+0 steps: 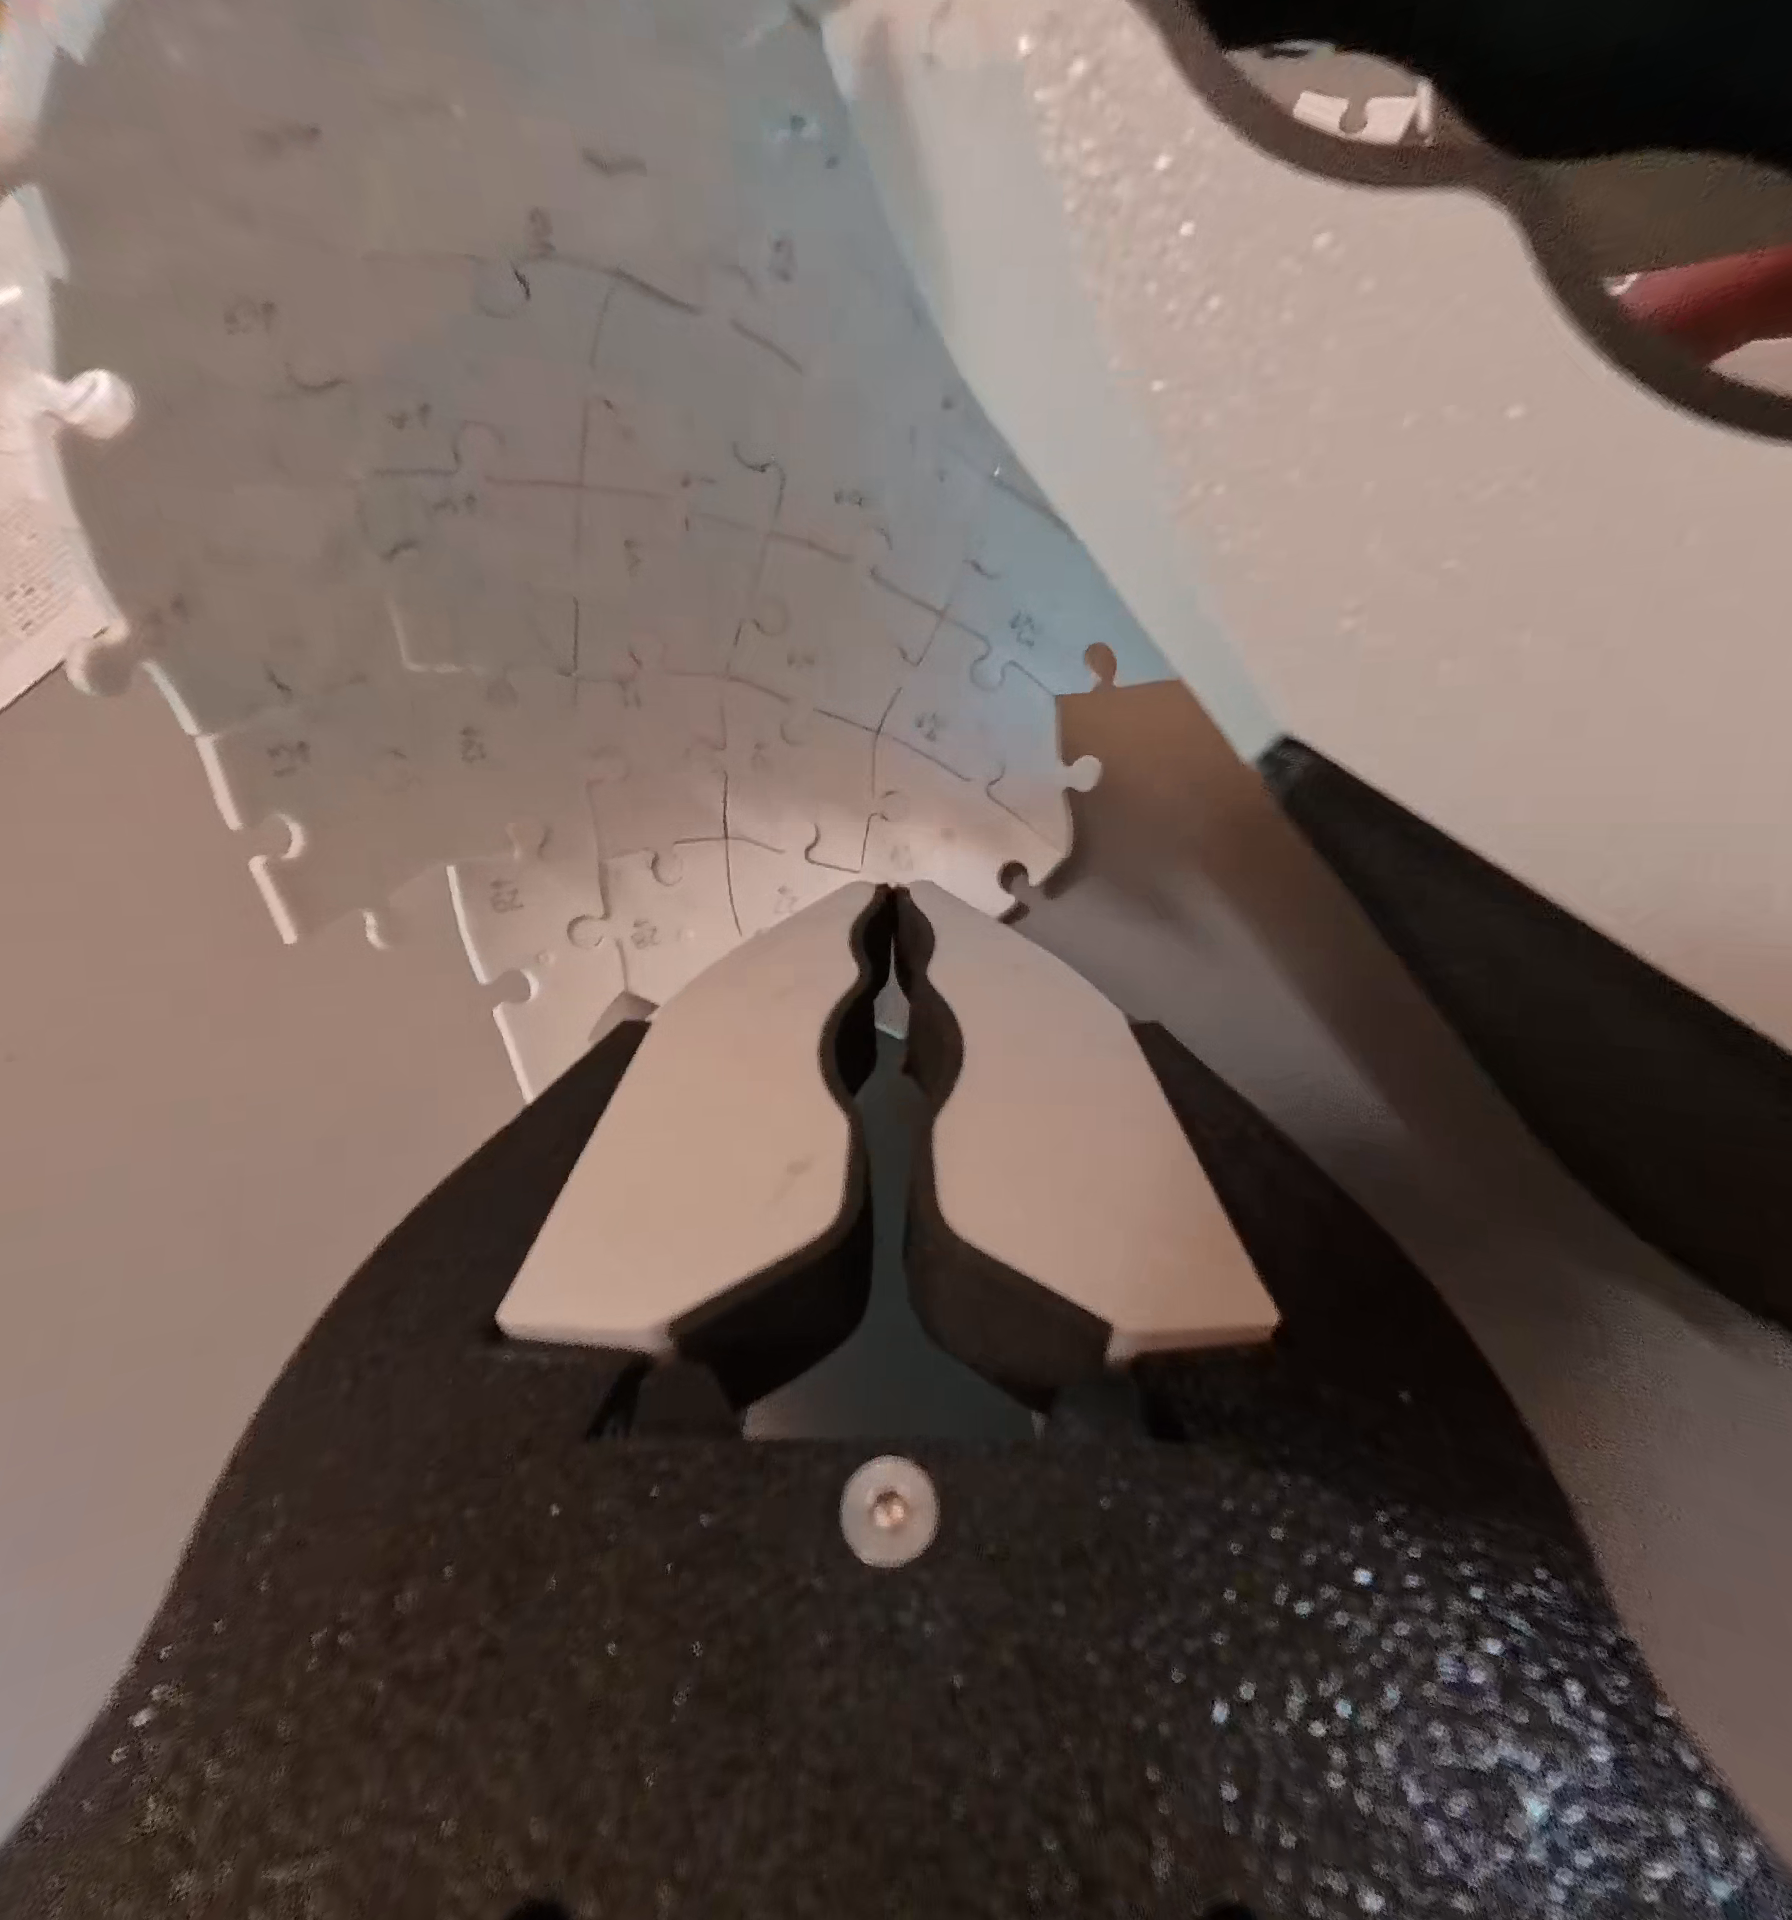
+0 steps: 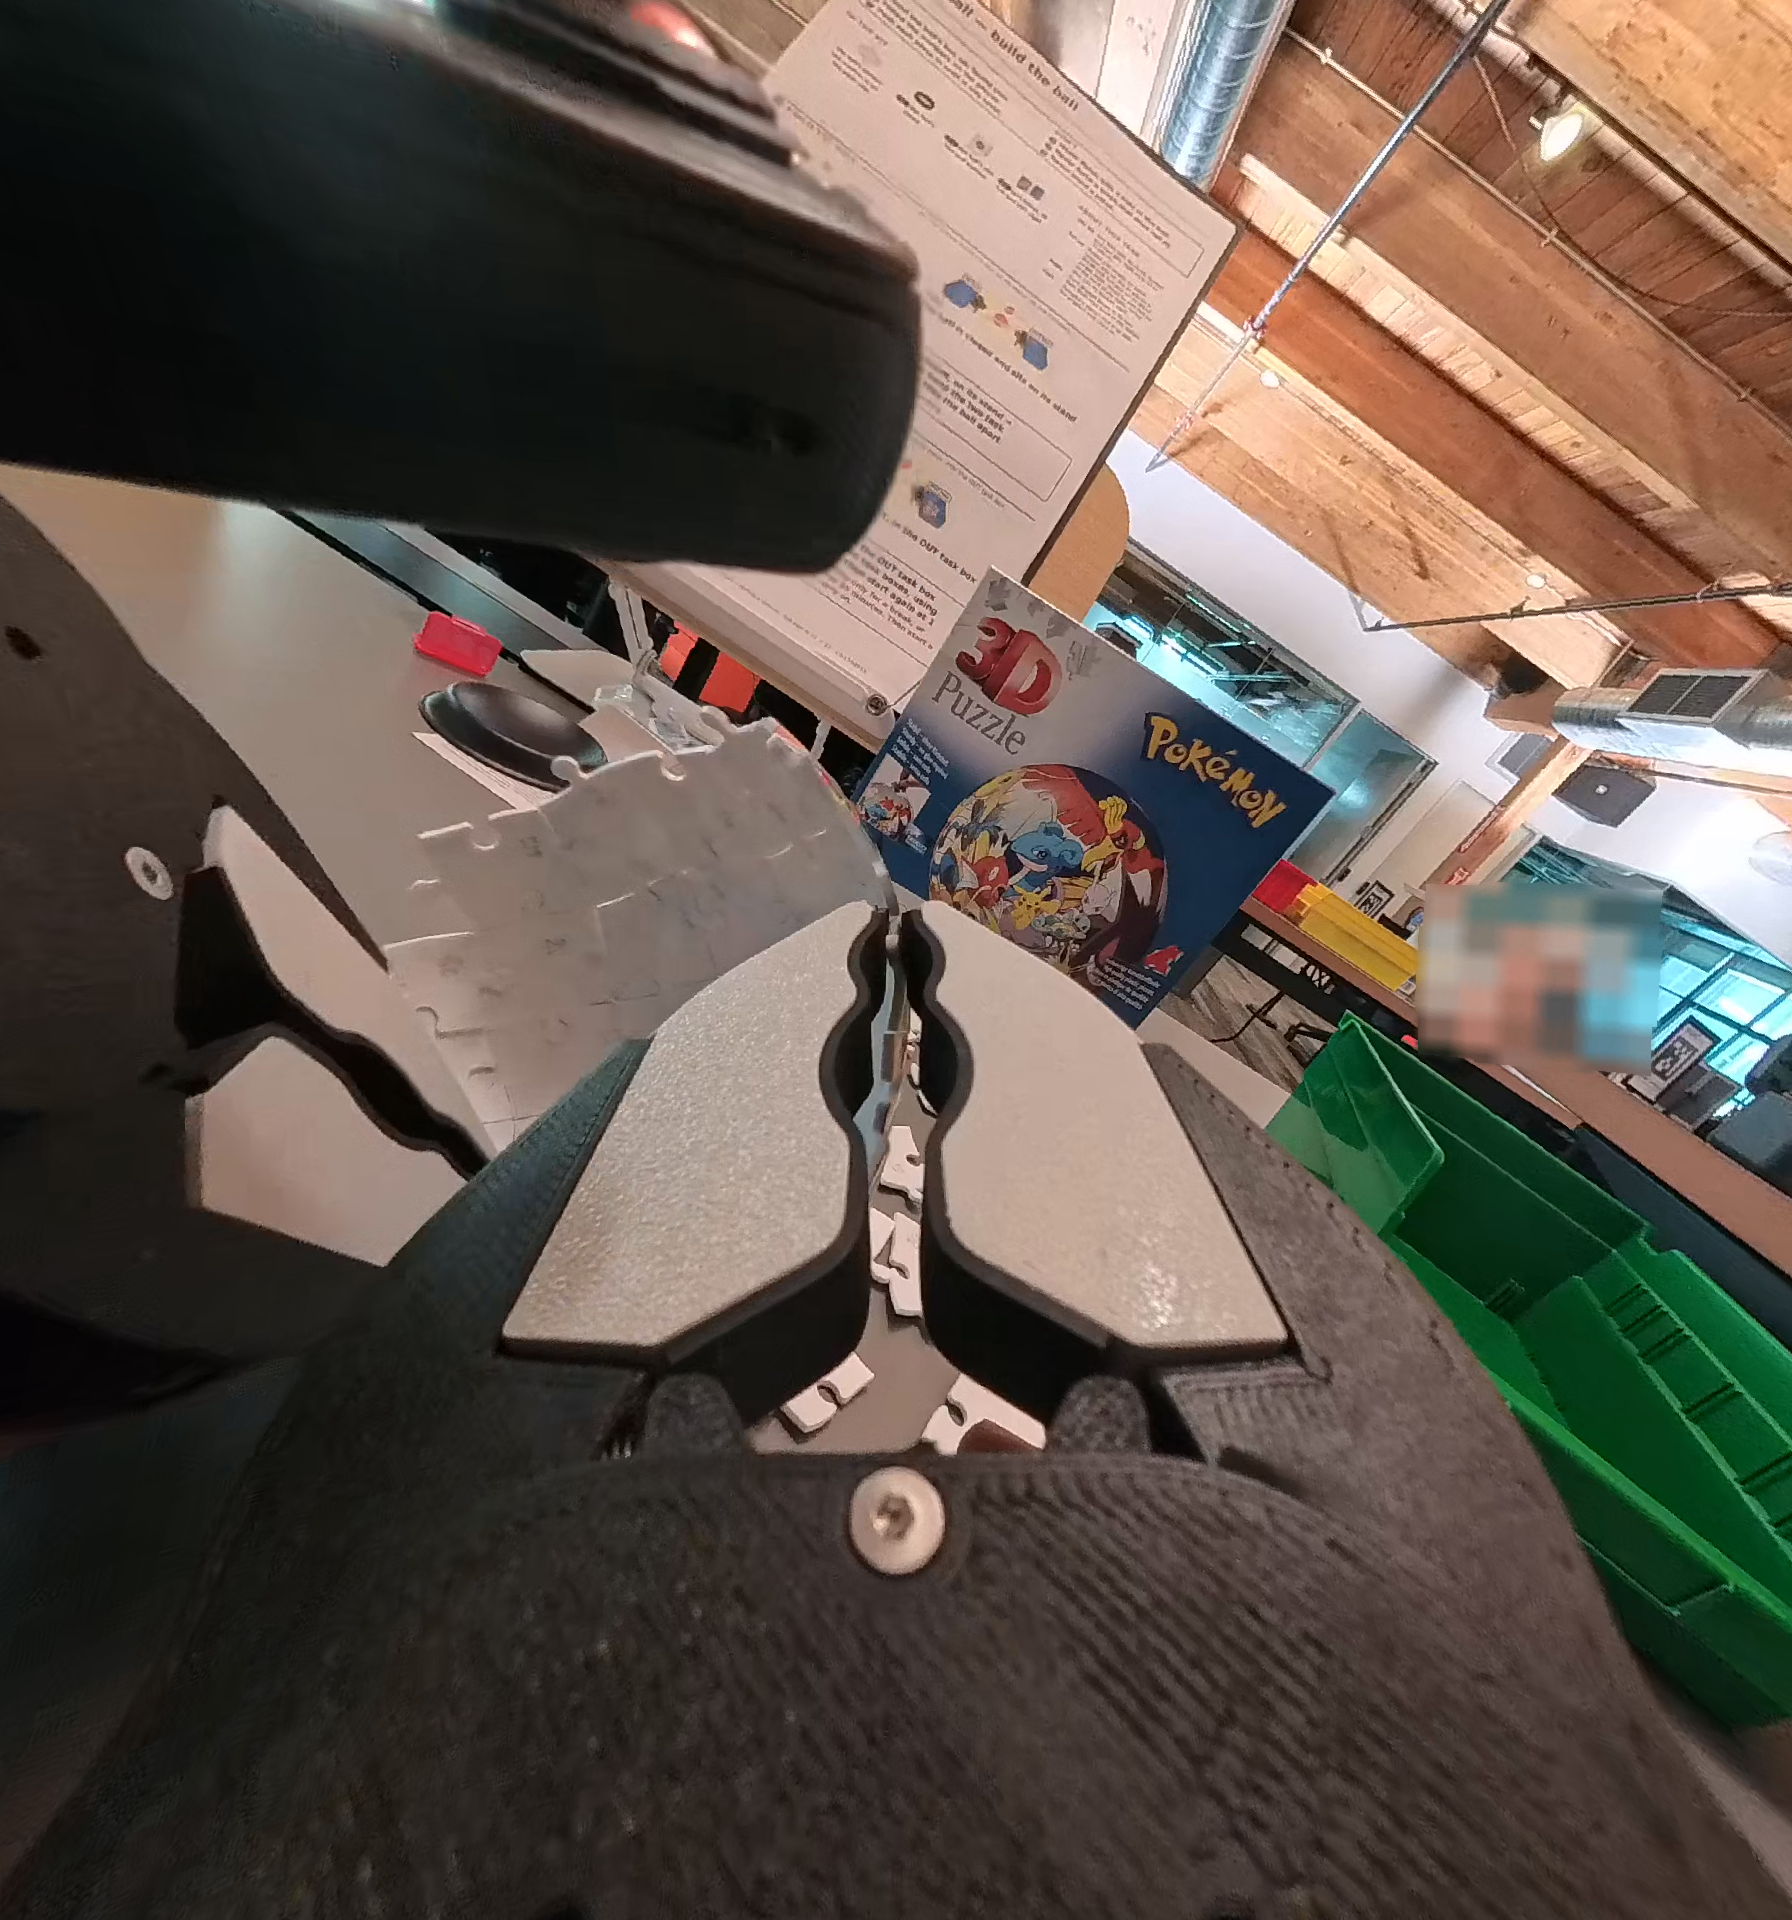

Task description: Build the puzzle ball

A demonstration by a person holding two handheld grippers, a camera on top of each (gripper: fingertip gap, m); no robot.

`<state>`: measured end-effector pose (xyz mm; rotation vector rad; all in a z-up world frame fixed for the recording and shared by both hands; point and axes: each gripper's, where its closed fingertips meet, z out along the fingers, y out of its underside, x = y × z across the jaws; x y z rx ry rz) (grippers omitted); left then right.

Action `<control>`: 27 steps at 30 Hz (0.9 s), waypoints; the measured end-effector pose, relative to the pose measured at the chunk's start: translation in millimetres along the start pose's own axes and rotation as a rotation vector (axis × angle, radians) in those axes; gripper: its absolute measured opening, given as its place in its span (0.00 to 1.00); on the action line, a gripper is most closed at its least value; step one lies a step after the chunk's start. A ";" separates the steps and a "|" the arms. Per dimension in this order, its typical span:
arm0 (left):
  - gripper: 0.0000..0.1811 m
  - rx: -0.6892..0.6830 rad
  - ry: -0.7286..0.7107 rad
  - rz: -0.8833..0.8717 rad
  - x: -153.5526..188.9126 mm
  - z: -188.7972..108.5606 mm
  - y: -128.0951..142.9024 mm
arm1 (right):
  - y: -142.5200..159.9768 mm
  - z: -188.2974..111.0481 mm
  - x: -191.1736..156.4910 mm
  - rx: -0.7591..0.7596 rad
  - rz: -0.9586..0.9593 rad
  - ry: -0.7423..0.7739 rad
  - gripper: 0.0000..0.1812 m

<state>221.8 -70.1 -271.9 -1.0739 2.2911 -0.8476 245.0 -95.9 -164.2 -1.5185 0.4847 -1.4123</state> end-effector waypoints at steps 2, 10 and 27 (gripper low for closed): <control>0.00 0.031 0.004 0.005 1.2 -2.3 -3.2 | 0.0 0.0 0.2 0.000 -0.001 0.001 0.02; 0.07 0.073 -0.084 -0.021 -32.5 -23.6 -2.5 | 0.2 0.3 0.7 0.001 0.004 0.001 0.02; 0.00 -0.008 0.132 0.051 -4.0 -1.8 3.9 | -0.2 -0.3 0.5 0.005 0.006 -0.002 0.02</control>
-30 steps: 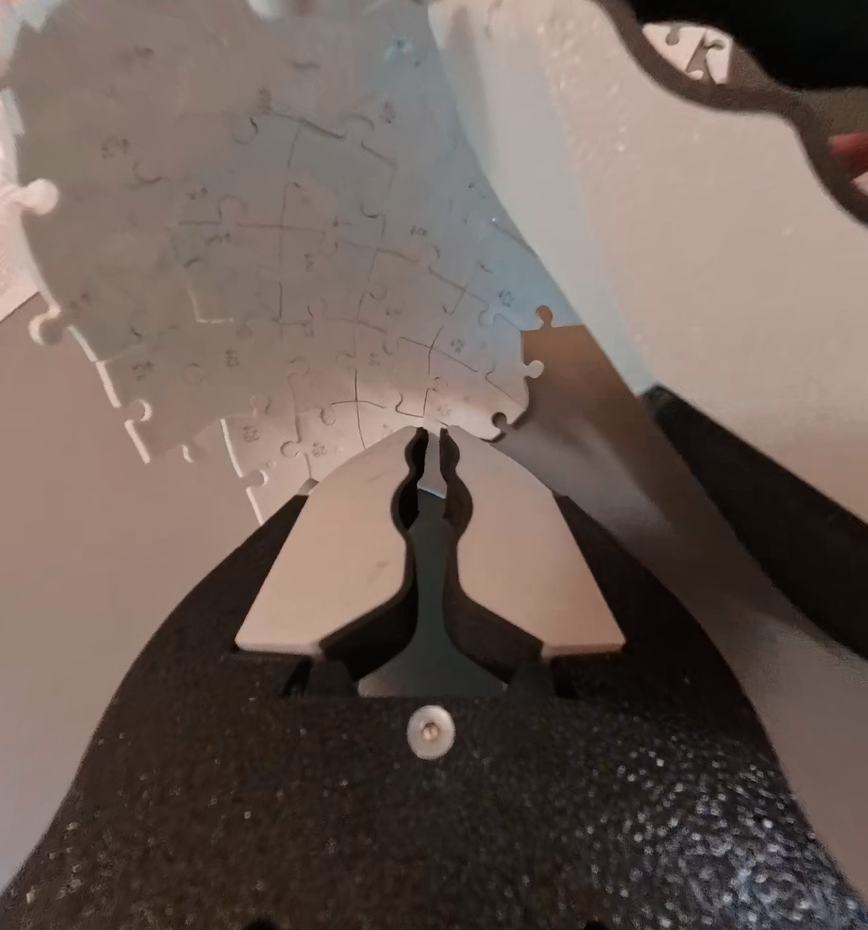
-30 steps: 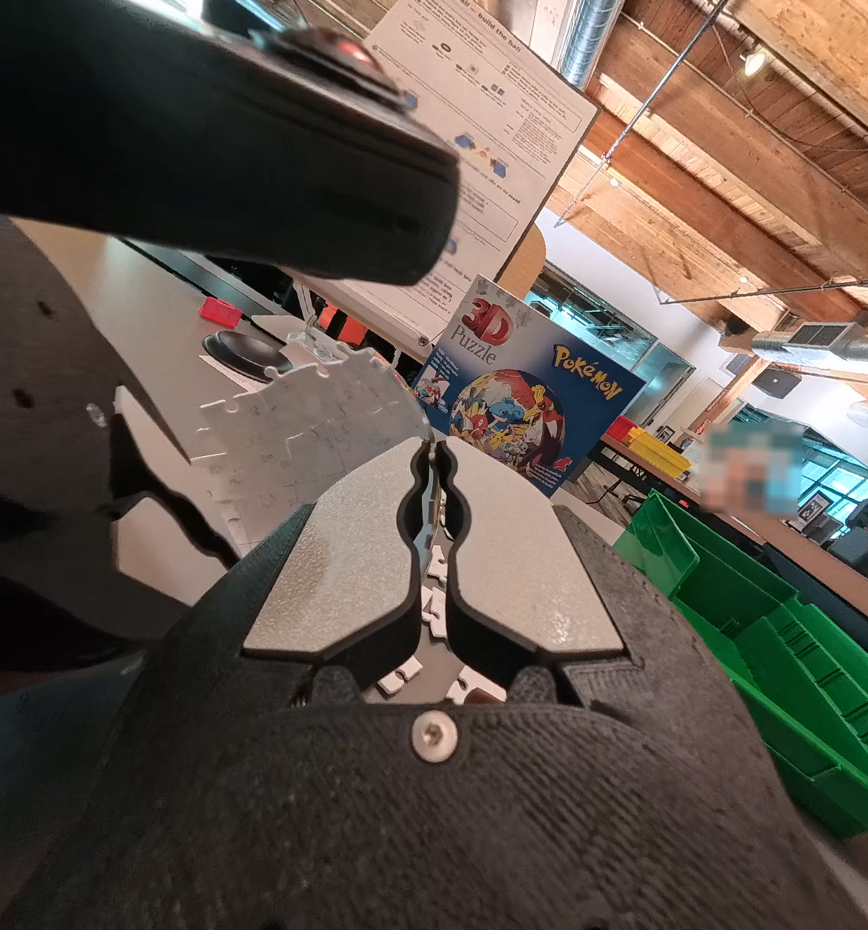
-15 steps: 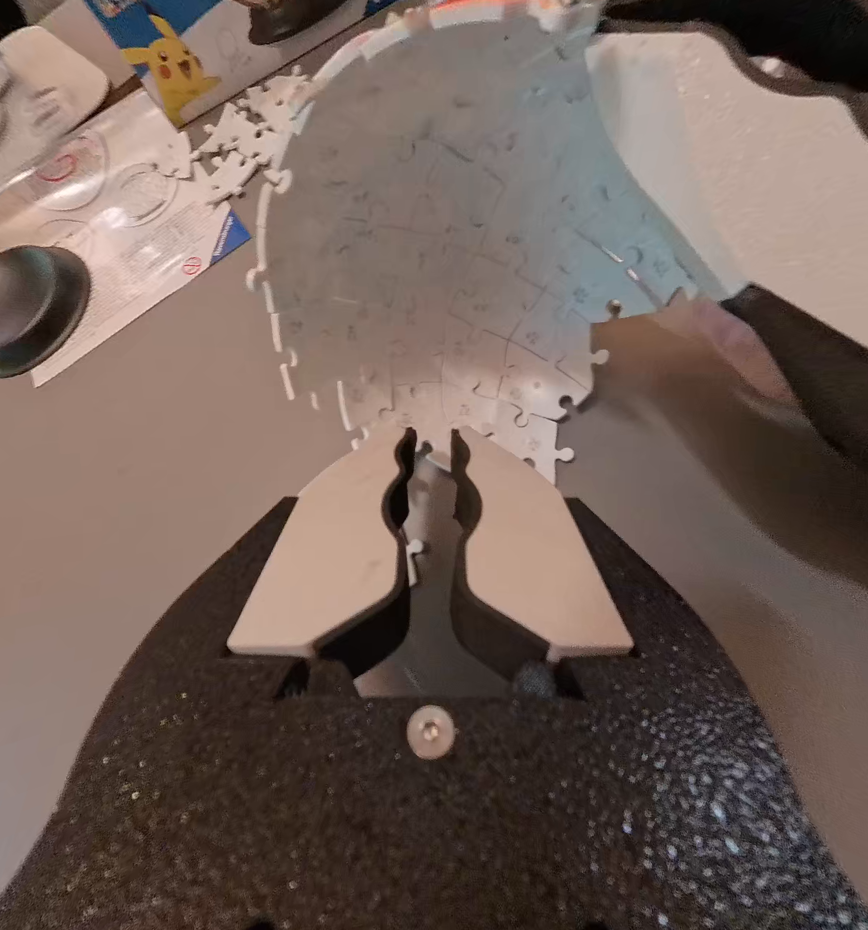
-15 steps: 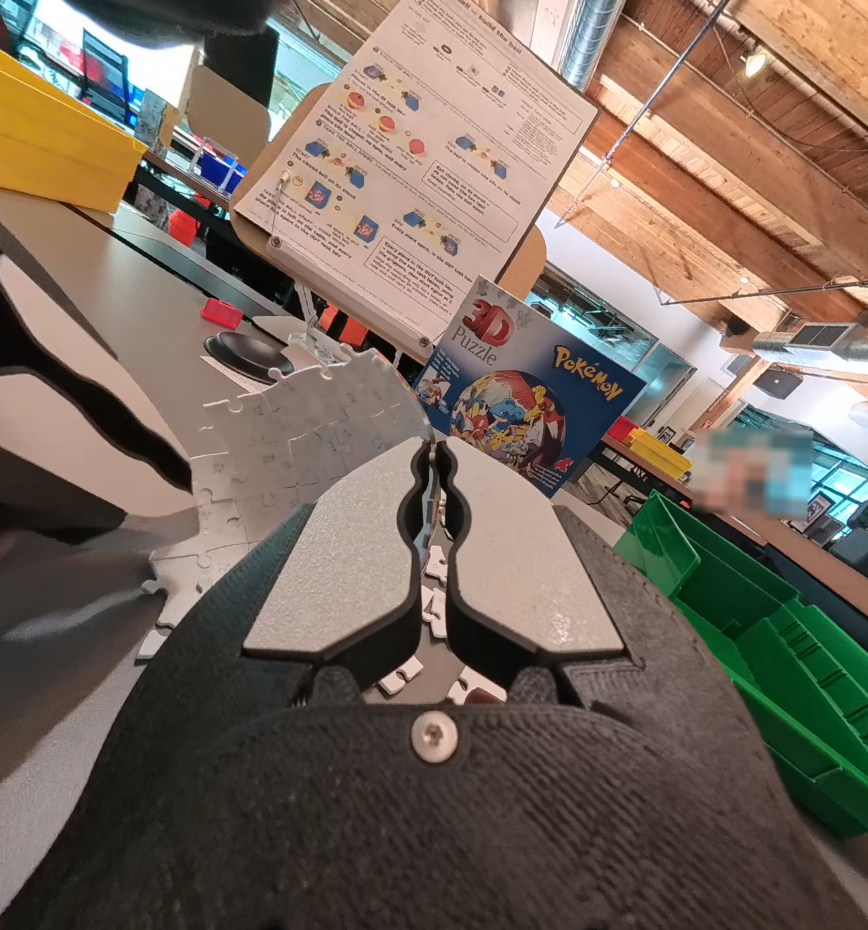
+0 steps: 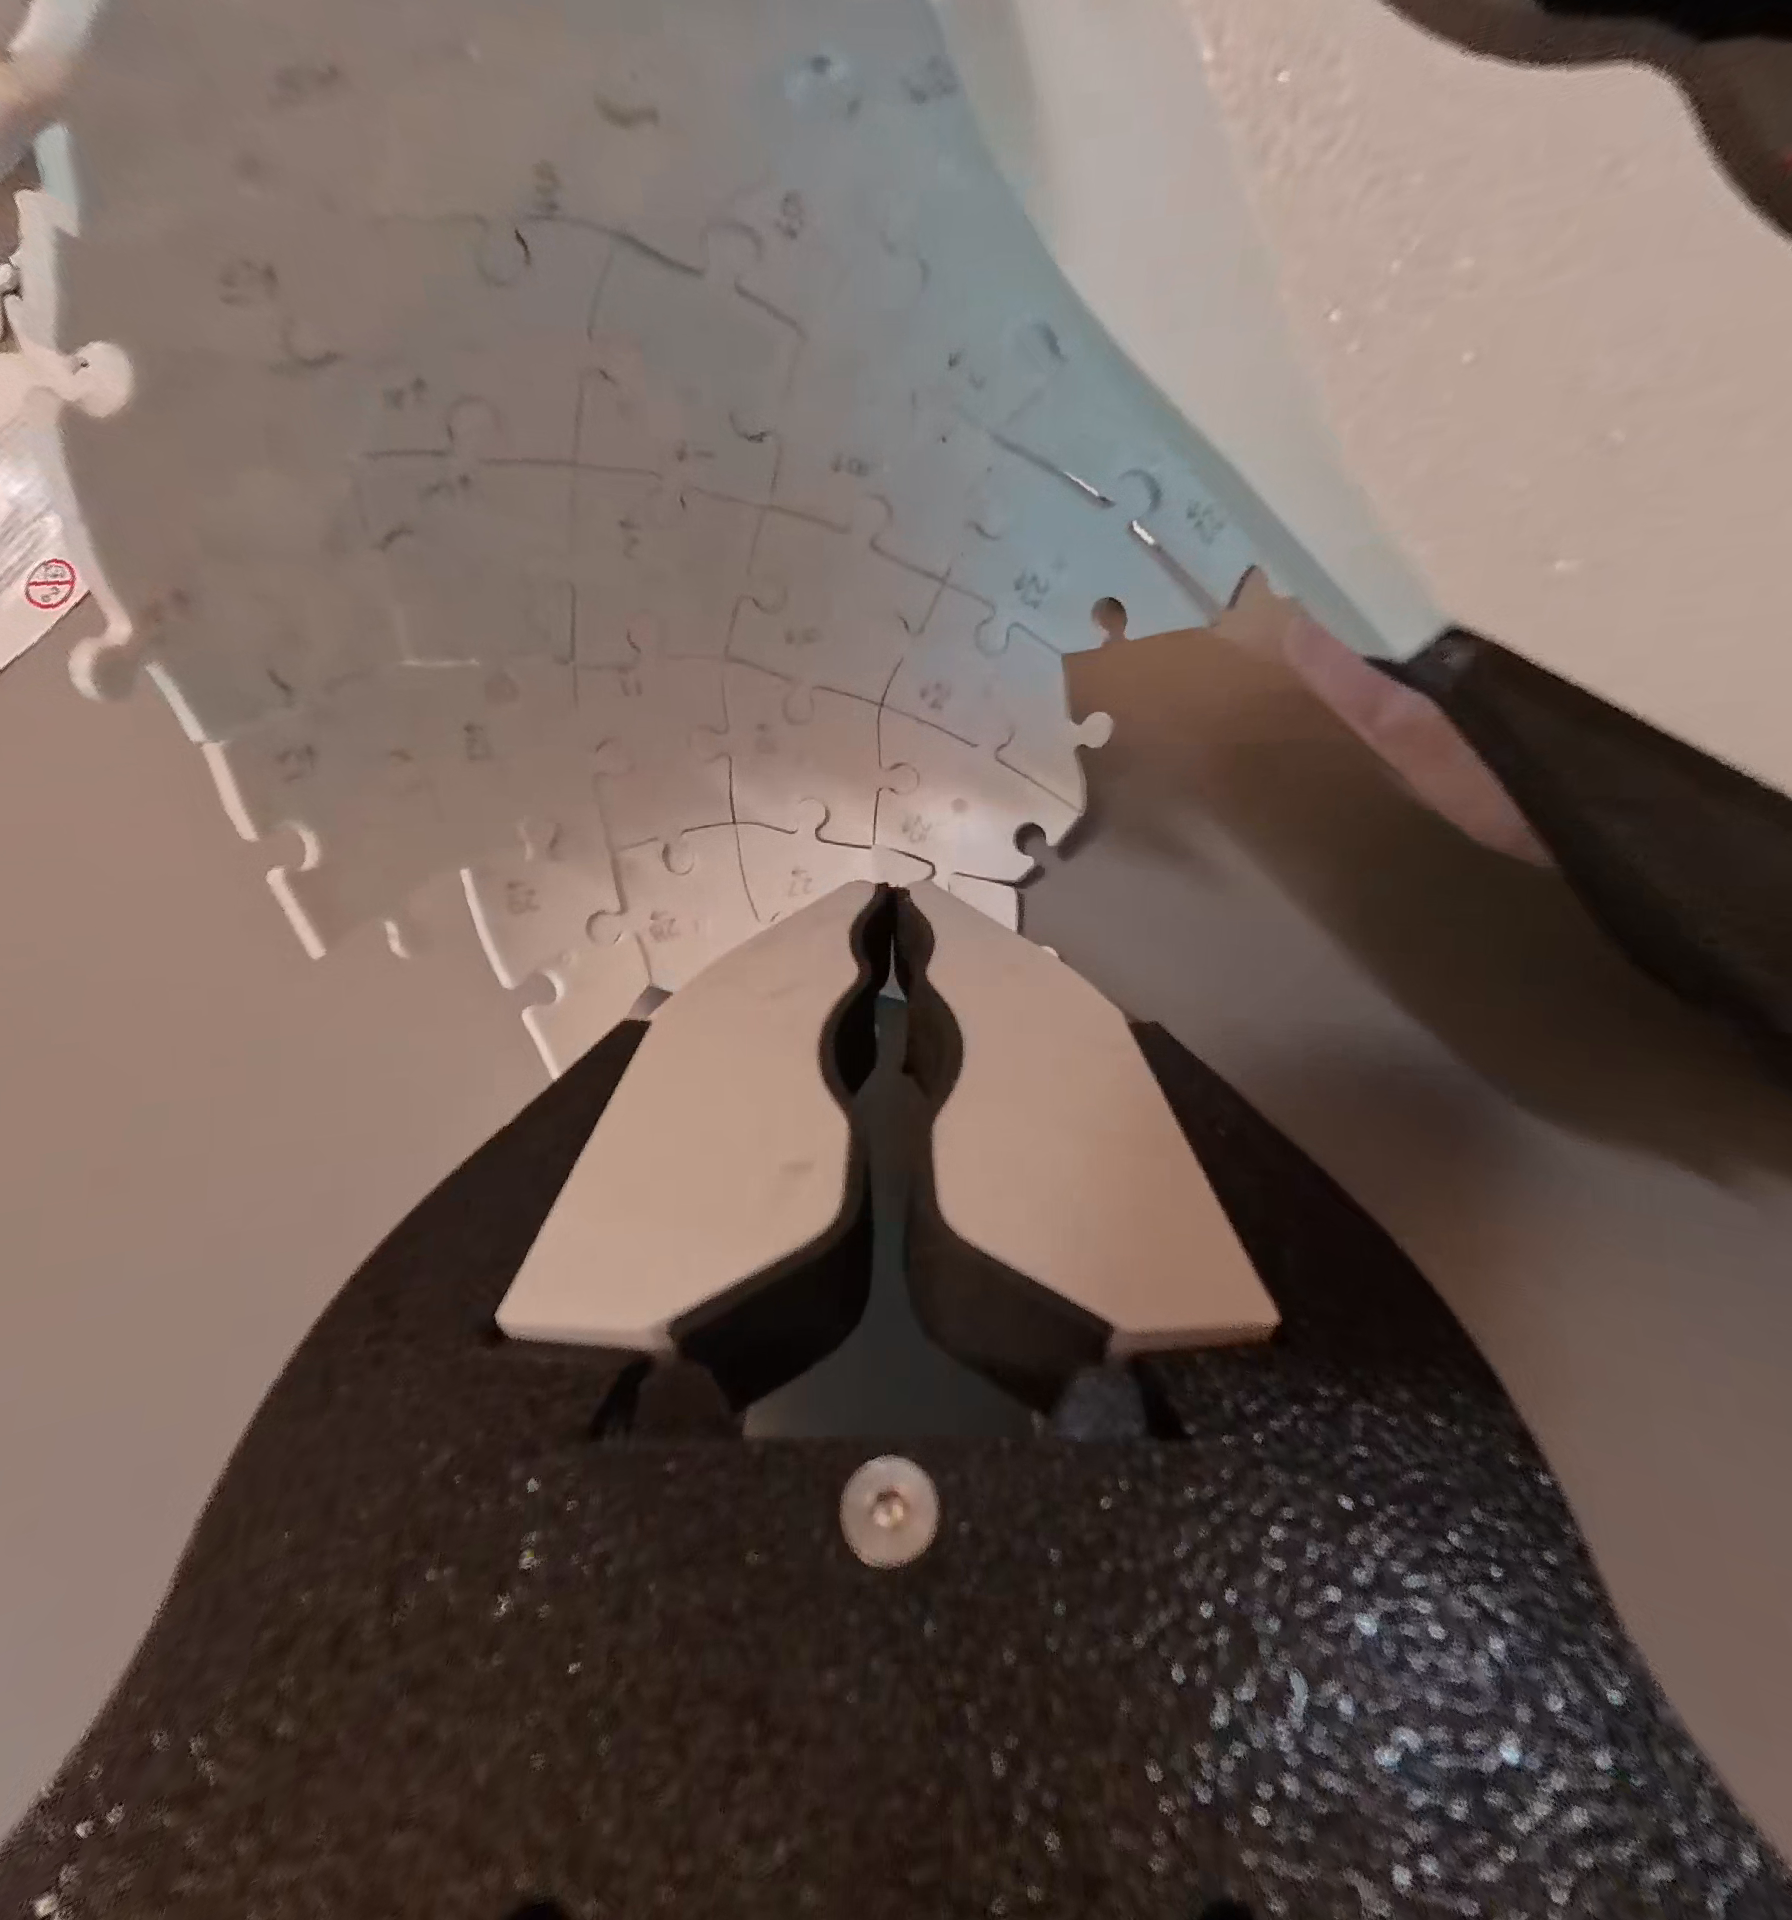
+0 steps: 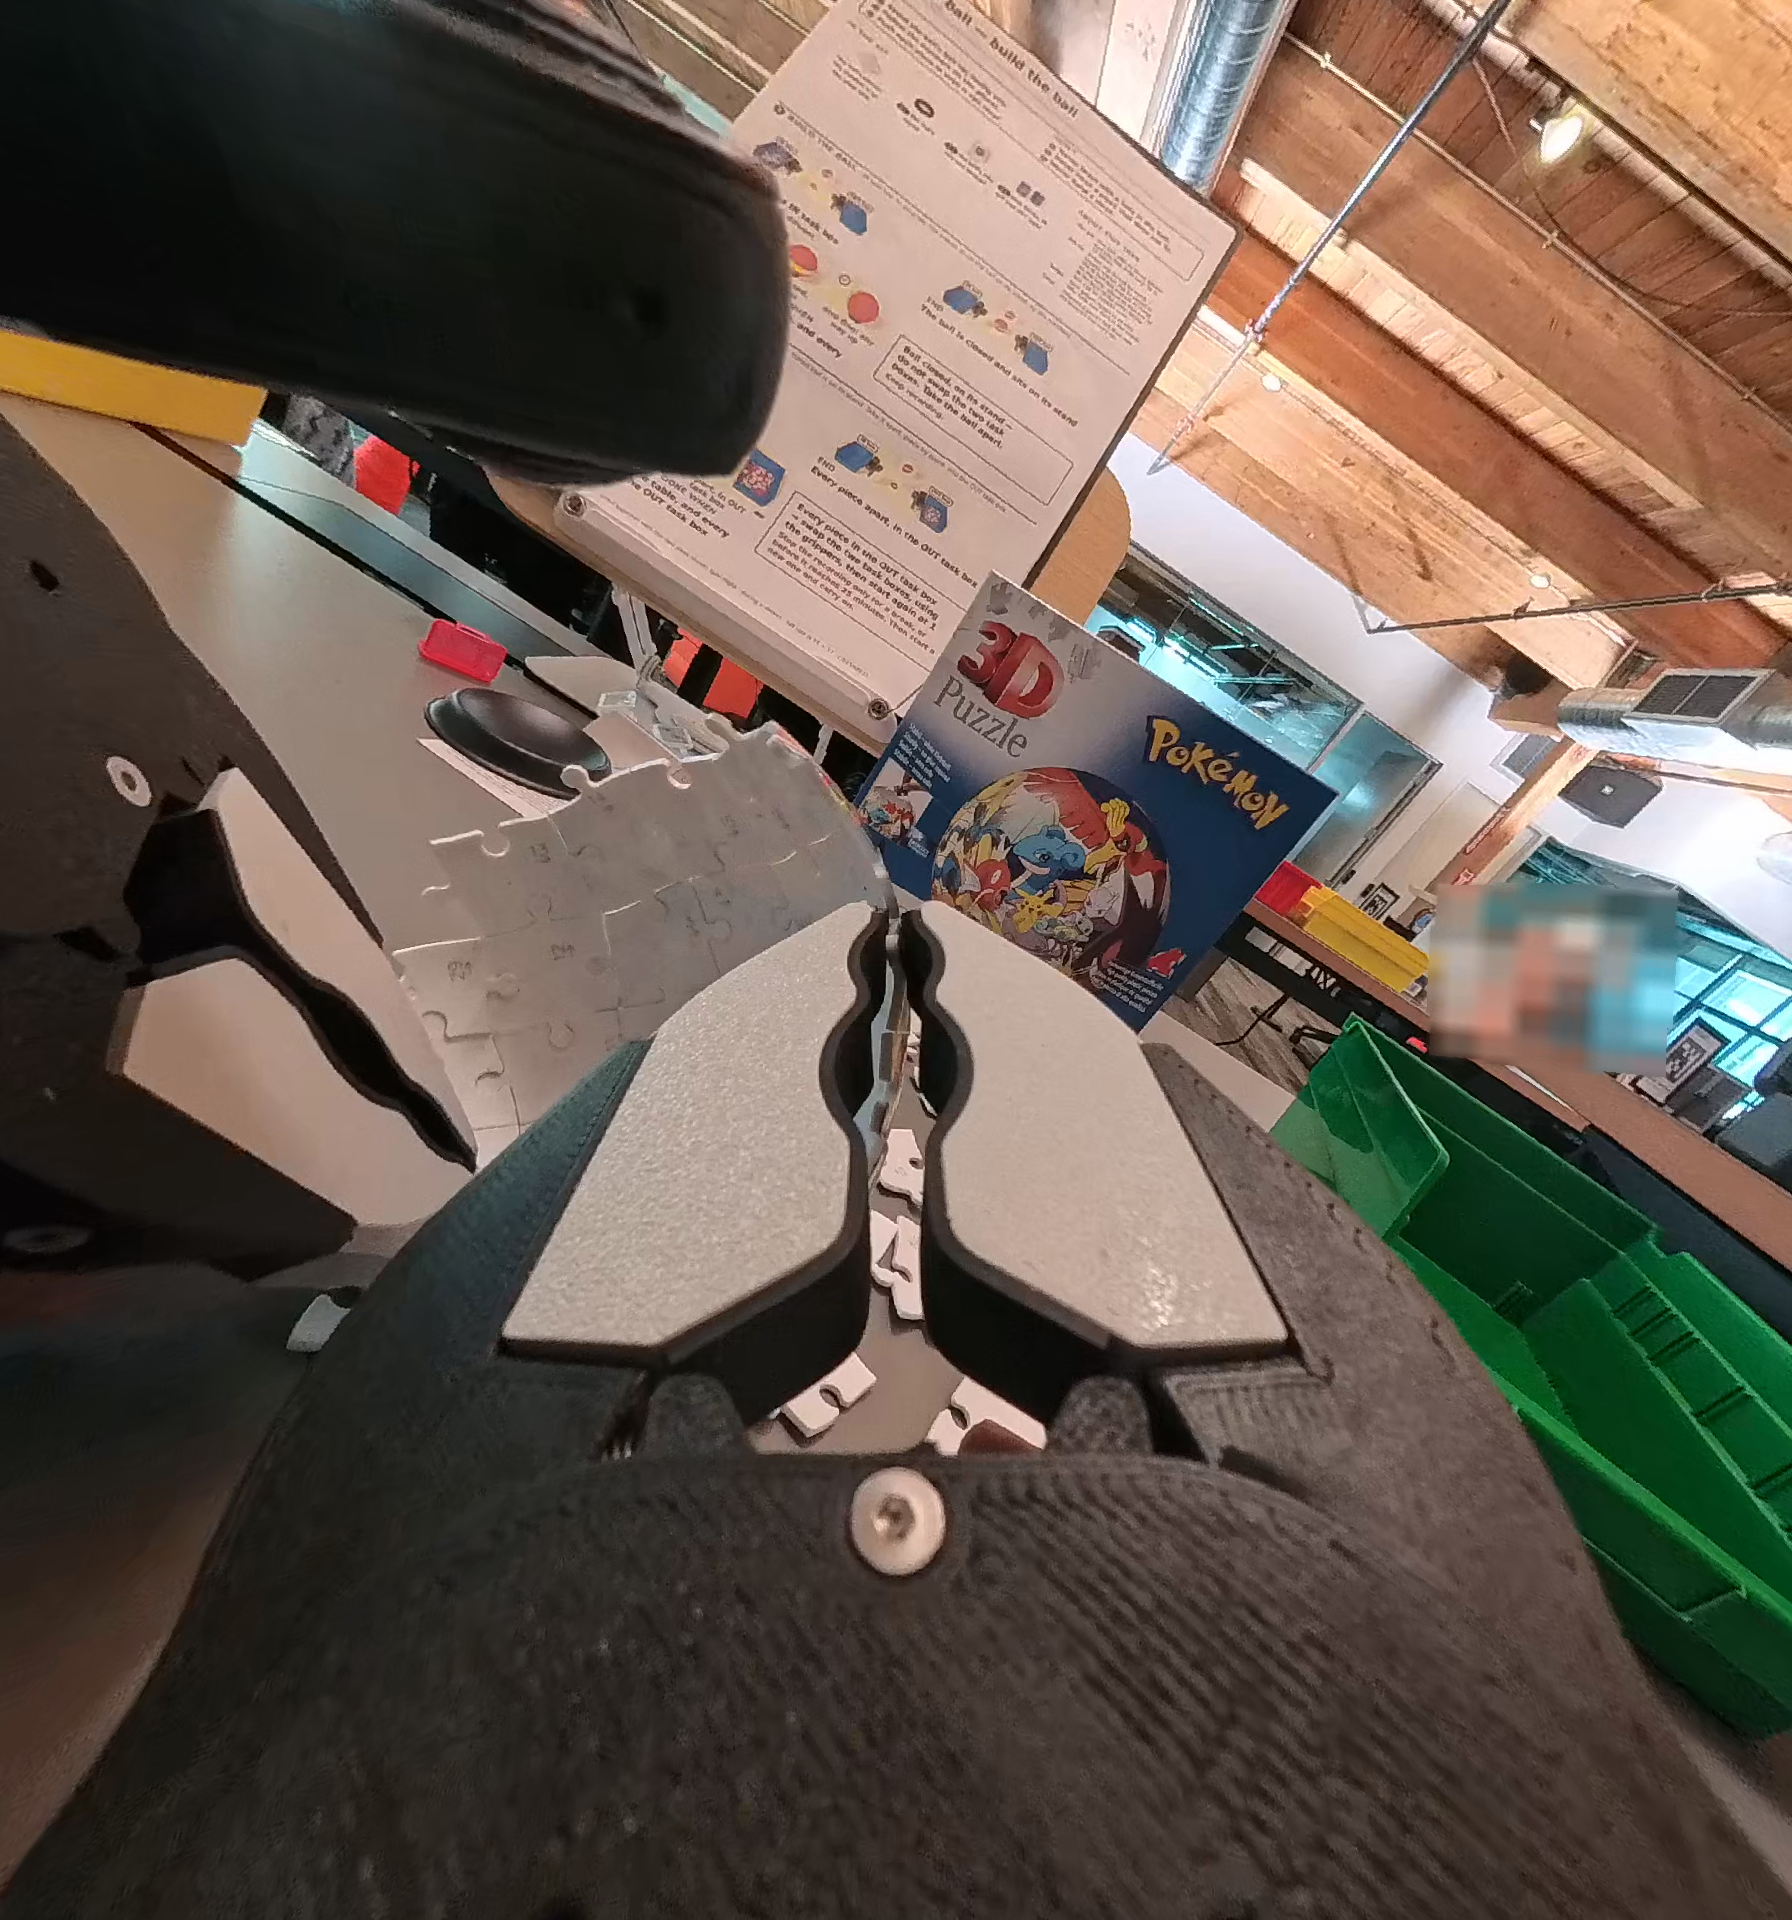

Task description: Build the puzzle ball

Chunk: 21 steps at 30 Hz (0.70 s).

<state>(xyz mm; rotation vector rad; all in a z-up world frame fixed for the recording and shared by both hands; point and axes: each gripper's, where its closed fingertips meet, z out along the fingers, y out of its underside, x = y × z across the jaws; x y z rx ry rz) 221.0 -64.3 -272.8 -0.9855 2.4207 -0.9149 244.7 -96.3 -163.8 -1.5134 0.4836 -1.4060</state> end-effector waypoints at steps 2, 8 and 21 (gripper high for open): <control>0.00 -0.003 -0.006 0.002 -1.2 2.0 -1.8 | -0.2 -0.2 0.0 0.001 0.002 0.000 0.02; 0.00 -0.049 0.018 -0.003 -2.0 5.1 -5.1 | -0.3 -0.7 1.2 0.001 0.008 0.005 0.02; 0.00 0.096 -0.028 0.008 -3.6 -11.4 -16.2 | -0.3 -1.5 0.7 -0.001 0.002 0.003 0.02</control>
